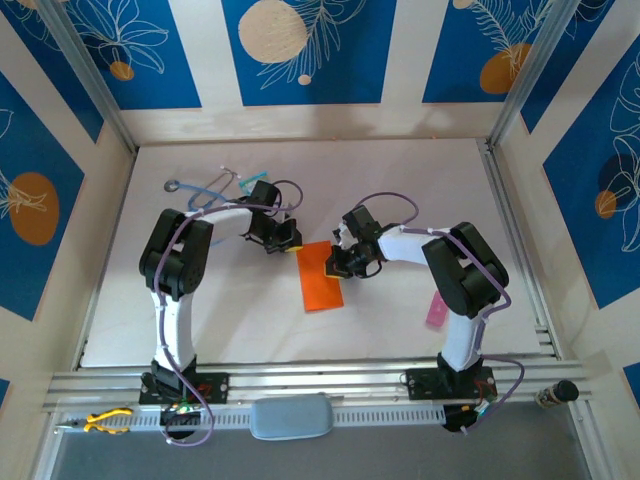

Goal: Fold a paper plane with a square sheet of paper (pick it up from the middle)
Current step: First fold the square sheet of paper in half at the center of the table.

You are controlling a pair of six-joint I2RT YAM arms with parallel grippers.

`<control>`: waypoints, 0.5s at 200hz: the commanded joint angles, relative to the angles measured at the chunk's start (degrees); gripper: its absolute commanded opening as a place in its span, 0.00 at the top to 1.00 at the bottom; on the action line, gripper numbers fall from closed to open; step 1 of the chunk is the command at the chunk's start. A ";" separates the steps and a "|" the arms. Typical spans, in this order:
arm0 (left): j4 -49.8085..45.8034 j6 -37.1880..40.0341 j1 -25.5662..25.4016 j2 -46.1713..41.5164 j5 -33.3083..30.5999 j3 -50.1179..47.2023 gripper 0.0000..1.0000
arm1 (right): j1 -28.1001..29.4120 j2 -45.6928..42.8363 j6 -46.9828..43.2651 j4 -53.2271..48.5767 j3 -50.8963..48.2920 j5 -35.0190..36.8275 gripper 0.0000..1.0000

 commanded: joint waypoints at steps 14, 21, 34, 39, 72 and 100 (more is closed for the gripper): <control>0.09 -0.45 2.37 1.89 -7.71 1.49 0.93 | 0.25 2.57 -0.06 -7.04 -3.51 4.66 1.00; -0.16 -0.45 2.38 2.08 -7.85 1.99 0.93 | 0.22 2.57 -0.10 -7.07 -3.51 4.65 1.00; -0.22 -0.48 2.44 2.18 -8.22 2.56 0.93 | 0.24 2.57 -0.12 -7.04 -3.51 4.66 1.00; -0.14 -0.56 2.37 2.11 -8.37 2.59 0.93 | 0.24 2.56 -0.10 -7.04 -3.51 4.66 1.00; -0.05 -0.86 2.37 2.42 -9.14 3.13 0.93 | 0.24 2.62 -0.02 -6.73 -3.68 4.48 1.00; 0.31 -1.35 2.37 2.59 -8.23 3.73 0.93 | 0.24 2.57 0.00 -6.67 -3.61 4.49 1.00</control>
